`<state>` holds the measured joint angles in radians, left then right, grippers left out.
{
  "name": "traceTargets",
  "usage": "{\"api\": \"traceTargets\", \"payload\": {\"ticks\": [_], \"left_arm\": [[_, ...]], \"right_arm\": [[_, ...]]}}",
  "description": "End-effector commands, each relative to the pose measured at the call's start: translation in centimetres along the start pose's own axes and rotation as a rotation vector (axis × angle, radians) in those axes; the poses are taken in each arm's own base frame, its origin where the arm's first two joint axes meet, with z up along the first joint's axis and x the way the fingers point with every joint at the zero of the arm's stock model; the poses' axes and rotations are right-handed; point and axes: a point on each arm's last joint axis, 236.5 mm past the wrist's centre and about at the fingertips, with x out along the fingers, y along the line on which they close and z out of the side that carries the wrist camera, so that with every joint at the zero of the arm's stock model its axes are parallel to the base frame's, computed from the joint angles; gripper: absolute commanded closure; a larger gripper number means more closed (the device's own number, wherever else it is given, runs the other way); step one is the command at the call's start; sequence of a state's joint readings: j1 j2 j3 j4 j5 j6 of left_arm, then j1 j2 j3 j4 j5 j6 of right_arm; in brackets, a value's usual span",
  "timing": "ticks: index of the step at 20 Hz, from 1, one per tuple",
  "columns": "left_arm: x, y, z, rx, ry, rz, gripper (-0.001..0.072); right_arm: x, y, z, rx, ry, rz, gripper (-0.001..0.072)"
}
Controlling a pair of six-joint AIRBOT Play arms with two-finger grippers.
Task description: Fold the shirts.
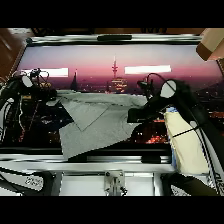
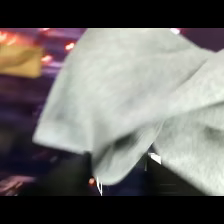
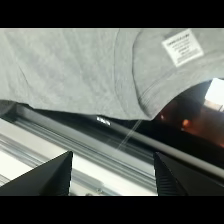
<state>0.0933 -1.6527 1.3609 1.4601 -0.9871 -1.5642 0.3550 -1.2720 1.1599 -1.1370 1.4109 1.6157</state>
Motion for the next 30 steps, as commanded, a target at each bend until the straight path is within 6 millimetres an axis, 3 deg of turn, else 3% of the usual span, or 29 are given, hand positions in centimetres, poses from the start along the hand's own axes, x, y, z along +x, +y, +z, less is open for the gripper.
{"api": "traceTargets", "payload": {"ticks": [1,5,8,10,13,16,19,25,26,27,28,30], "left_arm": [[1.6,-0.3,0.7,0.014,-0.025,0.004,0.0677],[-0.3,-0.5,2.0,0.051,-0.076,0.003,0.0672],[-1.4,-0.6,2.5,0.128,-0.084,0.004,0.0672],[-1.7,-0.7,2.6,0.155,-0.081,0.004,0.0672],[-1.6,-0.8,2.5,0.156,-0.081,0.000,0.0672],[-1.6,-1.0,2.5,0.153,-0.081,-0.007,0.0672],[-1.6,-1.3,2.5,0.144,-0.083,-0.019,0.0672],[-1.7,-2.0,2.6,0.113,-0.085,-0.052,0.0672],[-1.7,-2.2,2.6,0.109,-0.085,-0.058,0.0671],[-1.7,-2.2,2.6,0.107,-0.085,-0.061,0.0672],[-1.7,-2.3,2.5,0.105,-0.084,-0.064,0.0672],[-2.2,-2.4,2.2,0.107,-0.071,-0.066,0.0672]], "right_arm": [[3.5,1.4,-2.4,0.003,0.064,-0.008,0.0106],[8.0,4.6,-4.1,0.105,0.041,-0.002,0.0106],[11.5,9.1,-4.3,0.254,-0.055,0.094,0.0096],[13.5,11.1,-5.9,0.321,-0.068,0.114,0.0088],[16.4,11.7,-8.5,0.396,-0.035,0.089,0.0088],[17.4,13.9,-7.2,0.434,-0.093,0.175,0.0089],[18.8,13.9,-6.4,0.498,-0.104,0.196,0.0088],[20.2,13.6,-2.9,0.558,-0.227,0.245,0.0092],[20.3,13.6,-2.5,0.562,-0.241,0.251,0.0211],[20.2,13.6,-2.3,0.552,-0.252,0.251,0.0454],[20.1,13.5,-2.1,0.543,-0.261,0.252,0.0607],[19.4,13.9,-2.0,0.511,-0.272,0.260,0.0648]]}}
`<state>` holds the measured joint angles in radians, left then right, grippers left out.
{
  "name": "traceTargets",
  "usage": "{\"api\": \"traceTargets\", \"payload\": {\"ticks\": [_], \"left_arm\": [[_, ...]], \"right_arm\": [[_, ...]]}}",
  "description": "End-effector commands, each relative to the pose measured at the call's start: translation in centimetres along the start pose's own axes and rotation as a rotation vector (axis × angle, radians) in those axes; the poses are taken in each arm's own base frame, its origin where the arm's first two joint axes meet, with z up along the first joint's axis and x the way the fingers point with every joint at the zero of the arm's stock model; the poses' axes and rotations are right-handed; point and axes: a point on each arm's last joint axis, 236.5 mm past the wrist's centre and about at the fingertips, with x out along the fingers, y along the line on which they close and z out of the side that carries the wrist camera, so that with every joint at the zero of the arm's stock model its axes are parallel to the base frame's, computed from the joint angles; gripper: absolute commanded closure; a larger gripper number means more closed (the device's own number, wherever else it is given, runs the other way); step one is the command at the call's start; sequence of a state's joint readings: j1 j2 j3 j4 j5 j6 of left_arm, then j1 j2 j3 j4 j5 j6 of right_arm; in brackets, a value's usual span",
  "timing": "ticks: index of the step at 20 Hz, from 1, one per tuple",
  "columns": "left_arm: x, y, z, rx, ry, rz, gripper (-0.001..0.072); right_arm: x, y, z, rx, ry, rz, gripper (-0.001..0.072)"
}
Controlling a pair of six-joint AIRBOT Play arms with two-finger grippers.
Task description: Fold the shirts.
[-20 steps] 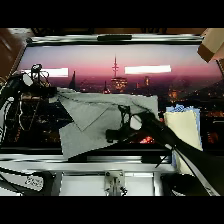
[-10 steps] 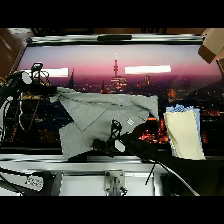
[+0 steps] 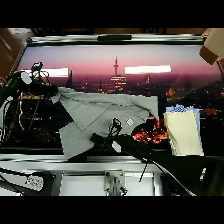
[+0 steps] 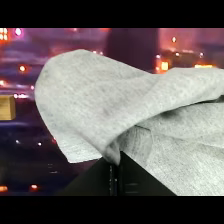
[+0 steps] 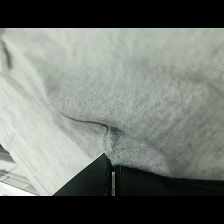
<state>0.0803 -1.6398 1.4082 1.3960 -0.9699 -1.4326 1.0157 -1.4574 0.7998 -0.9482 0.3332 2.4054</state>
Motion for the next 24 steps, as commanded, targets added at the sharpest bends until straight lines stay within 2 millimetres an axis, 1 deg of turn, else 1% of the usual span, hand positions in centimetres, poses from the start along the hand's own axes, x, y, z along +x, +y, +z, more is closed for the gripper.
{"api": "traceTargets", "payload": {"ticks": [1,2,3,4,5,6,7,8,9,10,11,12,13,14,15,16,17,18,20,22,23,24], "left_arm": [[-1.1,-0.3,0.1,-0.005,0.007,-0.011,0.0672],[-2.2,-0.5,0.8,-0.001,-0.010,-0.013,0.0672],[-3.8,-0.8,1.9,0.004,-0.045,-0.014,0.0672],[-6.1,-1.4,3.6,0.007,-0.104,-0.027,0.0672],[-8.9,-2.1,5.5,0.012,-0.172,-0.043,0.0672],[-12.8,-3.0,7.7,0.020,-0.267,-0.060,0.0673],[-17.6,-4.0,9.9,0.025,-0.382,-0.076,0.0672],[-22.7,-4.7,11.7,0.008,-0.494,-0.083,0.0673],[-28.9,-5.6,13.1,-0.020,-0.622,-0.101,0.0673],[-34.9,-6.4,13.7,-0.022,-0.745,-0.114,0.0673],[-41.6,-7.3,13.5,-0.011,-0.878,-0.124,0.0673],[-47.2,-7.9,12.6,0.001,-0.991,-0.126,0.0672],[-52.0,-8.1,11.2,-0.007,-1.089,-0.129,0.0672],[-55.7,-7.6,9.3,-0.051,-1.169,-0.133,0.0672],[-57.9,-7.3,7.3,-0.086,-1.207,-0.132,0.0672],[-59.1,-7.2,5.4,-0.109,-1.222,-0.131,0.0672],[-59.6,-7.4,3.6,-0.116,-1.219,-0.132,0.0672],[-59.7,-7.7,2.0,-0.113,-1.207,-0.131,0.0672],[-59.7,-8.2,-0.2,-0.104,-1.177,-0.127,0.0672],[-60.0,-8.4,-1.3,-0.098,-1.167,-0.124,0.0672],[-59.6,-8.5,-1.7,-0.097,-1.147,-0.120,0.0671],[-58.7,-8.4,-2.1,-0.094,-1.107,-0.113,0.0672]], "right_arm": [[-1.2,1.5,0.6,-0.079,-0.034,0.040,0.0648],[-2.4,2.0,0.6,-0.149,-0.042,0.042,0.0648],[-4.2,2.5,0.6,-0.233,-0.054,0.040,0.0648],[-6.4,2.8,1.0,-0.319,-0.074,0.030,0.0648],[-9.4,3.2,1.9,-0.414,-0.116,0.016,0.0648],[-12.9,3.5,3.4,-0.492,-0.178,-0.003,0.0648],[-17.3,3.8,5.4,-0.563,-0.269,-0.030,0.0648],[-23.2,4.3,7.9,-0.634,-0.409,-0.058,0.0648],[-29.9,4.9,10.4,-0.679,-0.578,-0.075,0.0648],[-38.1,5.4,12.5,-0.688,-0.789,-0.079,0.0648],[-46.6,5.4,13.3,-0.666,-0.998,-0.056,0.0648],[-53.6,5.1,13.0,-0.636,-1.164,-0.009,0.0648],[-59.2,4.6,12.0,-0.604,-1.289,0.050,0.0648],[-63.2,4.2,10.7,-0.583,-1.370,0.113,0.0648],[-65.4,4.0,9.6,-0.581,-1.407,0.151,0.0648],[-66.5,4.1,8.8,-0.592,-1.412,0.181,0.0648],[-66.6,4.4,8.3,-0.611,-1.404,0.193,0.0648],[-66.3,4.8,8.3,-0.626,-1.393,0.190,0.0648],[-65.3,5.4,9.0,-0.646,-1.376,0.157,0.0648],[-63.9,6.2,9.9,-0.673,-1.352,0.112,0.0648],[-63.1,6.6,10.3,-0.686,-1.334,0.095,0.0648],[-62.2,7.1,10.5,-0.708,-1.315,0.078,0.0648]]}}
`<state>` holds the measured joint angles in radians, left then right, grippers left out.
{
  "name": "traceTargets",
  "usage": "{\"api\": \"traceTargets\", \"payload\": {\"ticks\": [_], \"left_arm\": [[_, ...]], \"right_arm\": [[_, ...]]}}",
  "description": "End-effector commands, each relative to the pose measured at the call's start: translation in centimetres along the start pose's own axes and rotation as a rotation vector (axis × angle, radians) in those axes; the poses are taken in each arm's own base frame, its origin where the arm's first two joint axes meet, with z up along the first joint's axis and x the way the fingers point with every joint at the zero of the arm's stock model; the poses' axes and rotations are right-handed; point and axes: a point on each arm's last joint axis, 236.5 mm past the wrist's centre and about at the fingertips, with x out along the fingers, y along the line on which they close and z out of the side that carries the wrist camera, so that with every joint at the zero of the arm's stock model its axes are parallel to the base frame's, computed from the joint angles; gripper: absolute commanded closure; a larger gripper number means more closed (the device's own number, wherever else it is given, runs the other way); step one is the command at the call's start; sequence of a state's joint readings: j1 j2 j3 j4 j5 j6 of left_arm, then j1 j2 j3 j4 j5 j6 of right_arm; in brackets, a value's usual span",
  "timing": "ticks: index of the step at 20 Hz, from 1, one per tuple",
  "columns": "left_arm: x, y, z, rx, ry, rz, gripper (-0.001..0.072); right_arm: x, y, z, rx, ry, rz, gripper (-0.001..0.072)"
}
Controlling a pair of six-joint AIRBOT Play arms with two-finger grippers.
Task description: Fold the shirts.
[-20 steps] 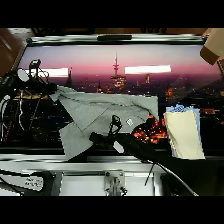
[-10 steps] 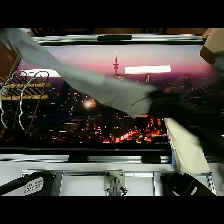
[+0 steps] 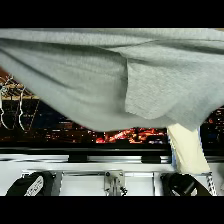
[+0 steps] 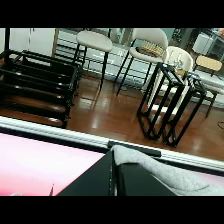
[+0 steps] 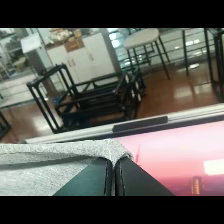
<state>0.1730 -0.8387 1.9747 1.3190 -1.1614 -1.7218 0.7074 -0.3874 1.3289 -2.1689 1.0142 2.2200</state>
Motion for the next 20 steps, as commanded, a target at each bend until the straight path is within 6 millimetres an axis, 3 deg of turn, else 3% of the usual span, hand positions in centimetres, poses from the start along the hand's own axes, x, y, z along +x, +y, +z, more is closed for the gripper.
{"api": "traceTargets", "payload": {"ticks": [1,4,8,10,14,18,20], "left_arm": [[-1.8,0.0,-2.4,0.008,0.097,0.017,0.0671],[-1.3,1.5,-6.0,0.040,0.254,0.061,0.0671],[-0.1,4.7,-14.5,0.024,0.612,0.144,0.0671],[0.1,4.9,-16.3,0.032,0.680,0.131,0.0672],[-1.8,4.5,-13.5,0.078,0.552,0.142,0.0671],[-7.4,6.1,-10.4,0.126,0.409,0.274,0.0671],[-10.0,6.5,-10.5,0.126,0.401,0.318,0.0672]], "right_arm": [[1.6,1.1,-1.3,-0.074,0.051,0.009,0.0648],[2.7,2.8,-3.1,-0.105,0.118,0.057,0.0648],[3.4,7.6,-8.7,-0.144,0.325,0.236,0.0647],[3.3,8.5,-9.8,-0.176,0.364,0.277,0.0648],[1.6,8.4,-7.3,-0.163,0.299,0.298,0.0648],[-1.8,7.6,-3.2,-0.119,0.186,0.322,0.0648],[-2.4,6.6,-2.7,-0.100,0.178,0.297,0.0648]]}}
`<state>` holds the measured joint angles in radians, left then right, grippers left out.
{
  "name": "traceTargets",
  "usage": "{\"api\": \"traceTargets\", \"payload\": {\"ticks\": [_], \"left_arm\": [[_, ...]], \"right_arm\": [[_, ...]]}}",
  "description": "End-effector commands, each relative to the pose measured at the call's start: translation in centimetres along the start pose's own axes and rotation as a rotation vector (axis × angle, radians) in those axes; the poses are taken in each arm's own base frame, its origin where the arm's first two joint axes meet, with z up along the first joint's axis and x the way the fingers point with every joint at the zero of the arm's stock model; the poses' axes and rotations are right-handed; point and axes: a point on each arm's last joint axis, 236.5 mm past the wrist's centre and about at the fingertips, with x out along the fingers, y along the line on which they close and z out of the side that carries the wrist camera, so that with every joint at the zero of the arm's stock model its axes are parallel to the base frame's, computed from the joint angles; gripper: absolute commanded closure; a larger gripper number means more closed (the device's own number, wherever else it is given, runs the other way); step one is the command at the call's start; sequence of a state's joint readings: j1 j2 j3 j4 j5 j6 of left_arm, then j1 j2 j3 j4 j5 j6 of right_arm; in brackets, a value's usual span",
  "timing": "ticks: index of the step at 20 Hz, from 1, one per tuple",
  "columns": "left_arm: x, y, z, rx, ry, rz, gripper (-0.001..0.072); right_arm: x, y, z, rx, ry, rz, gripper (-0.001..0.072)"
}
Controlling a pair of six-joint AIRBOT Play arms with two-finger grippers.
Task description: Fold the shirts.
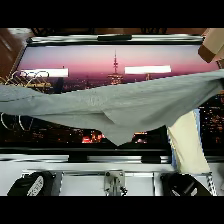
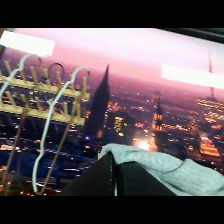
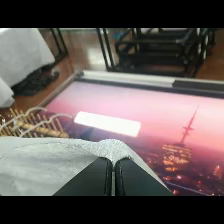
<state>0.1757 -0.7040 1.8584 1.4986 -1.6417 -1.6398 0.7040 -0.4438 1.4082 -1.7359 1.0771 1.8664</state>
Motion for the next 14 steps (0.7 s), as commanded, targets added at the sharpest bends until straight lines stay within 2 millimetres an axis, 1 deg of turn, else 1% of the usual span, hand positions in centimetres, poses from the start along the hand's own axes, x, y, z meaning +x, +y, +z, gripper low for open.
{"api": "traceTargets", "payload": {"ticks": [1,2,4,5,7,9,11,12,13,14], "left_arm": [[-3.6,2.2,-2.1,-0.013,-0.001,0.100,0.0672],[-3.8,2.3,-3.2,-0.015,0.037,0.103,0.0672],[-3.4,2.4,-4.9,-0.007,0.116,0.106,0.0671],[-2.6,2.5,-5.5,-0.007,0.143,0.109,0.0672],[0.3,2.8,-7.0,-0.008,0.227,0.112,0.0671],[4.6,3.1,-9.2,-0.007,0.332,0.113,0.0671],[10.9,3.0,-12.1,0.004,0.443,0.085,0.0671],[14.0,2.6,-13.3,-0.007,0.482,0.056,0.0671],[17.2,1.8,-14.3,-0.027,0.515,0.016,0.0671],[20.2,0.9,-15.0,-0.057,0.541,-0.029,0.0671]], "right_arm": [[-1.7,-1.0,0.1,0.023,-0.003,-0.030,0.0648],[-1.3,-1.6,-0.9,0.015,0.041,-0.062,0.0648],[0.1,-3.0,-3.0,-0.010,0.141,-0.135,0.0648],[1.3,-3.9,-4.0,-0.032,0.197,-0.184,0.0648],[4.5,-5.1,-6.0,-0.098,0.296,-0.254,0.0647],[8.9,-6.3,-8.5,-0.138,0.401,-0.333,0.0647],[14.1,-7.8,-12.0,-0.205,0.514,-0.415,0.0648],[17.1,-8.7,-13.7,-0.258,0.555,-0.455,0.0647],[20.0,-9.6,-15.4,-0.282,0.576,-0.479,0.0647],[23.1,-10.6,-17.3,-0.261,0.583,-0.494,0.0647]]}}
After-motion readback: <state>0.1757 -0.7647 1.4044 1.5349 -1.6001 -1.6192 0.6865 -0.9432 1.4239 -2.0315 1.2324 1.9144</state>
